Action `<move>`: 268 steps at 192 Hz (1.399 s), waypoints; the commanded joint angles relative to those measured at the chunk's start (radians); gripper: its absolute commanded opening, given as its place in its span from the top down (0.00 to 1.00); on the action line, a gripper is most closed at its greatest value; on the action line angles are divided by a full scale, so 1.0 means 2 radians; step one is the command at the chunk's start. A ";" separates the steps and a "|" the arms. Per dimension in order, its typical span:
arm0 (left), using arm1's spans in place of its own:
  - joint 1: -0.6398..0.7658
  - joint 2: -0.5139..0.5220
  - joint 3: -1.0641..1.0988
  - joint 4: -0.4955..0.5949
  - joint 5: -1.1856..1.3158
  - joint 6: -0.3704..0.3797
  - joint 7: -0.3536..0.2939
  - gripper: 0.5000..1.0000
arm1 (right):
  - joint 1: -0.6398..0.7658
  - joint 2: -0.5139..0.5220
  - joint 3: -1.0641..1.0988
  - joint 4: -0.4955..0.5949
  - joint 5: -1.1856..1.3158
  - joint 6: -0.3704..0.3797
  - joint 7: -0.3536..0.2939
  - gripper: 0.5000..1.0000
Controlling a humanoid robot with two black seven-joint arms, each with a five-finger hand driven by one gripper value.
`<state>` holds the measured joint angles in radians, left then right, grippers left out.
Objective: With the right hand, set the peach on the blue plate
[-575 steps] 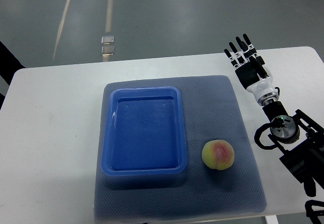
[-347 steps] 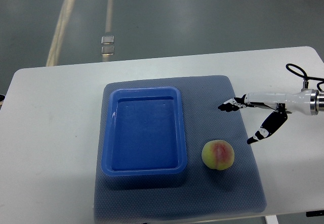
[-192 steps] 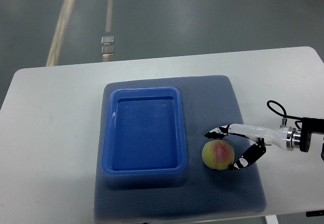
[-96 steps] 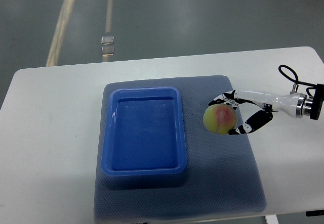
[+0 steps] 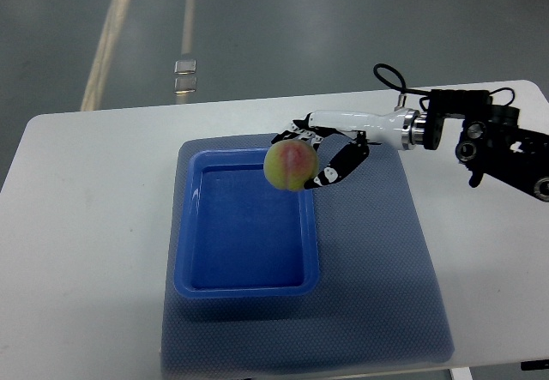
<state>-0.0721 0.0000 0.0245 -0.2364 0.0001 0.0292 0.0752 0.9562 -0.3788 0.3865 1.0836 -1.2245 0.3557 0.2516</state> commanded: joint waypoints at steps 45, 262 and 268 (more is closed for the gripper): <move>0.000 0.000 0.001 0.000 0.000 0.000 0.000 0.00 | -0.003 0.110 -0.055 -0.112 -0.036 -0.031 0.002 0.89; 0.000 0.000 0.001 0.000 0.000 0.001 0.000 0.00 | -0.205 0.115 0.355 -0.182 0.585 0.073 0.031 0.14; 0.000 0.000 0.001 0.000 0.000 0.001 0.000 0.00 | -0.205 0.119 0.358 -0.192 0.585 0.073 0.038 0.14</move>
<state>-0.0721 0.0000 0.0256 -0.2372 0.0000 0.0292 0.0749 0.5538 -0.1694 1.0748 0.7492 -0.0806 0.5047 0.3038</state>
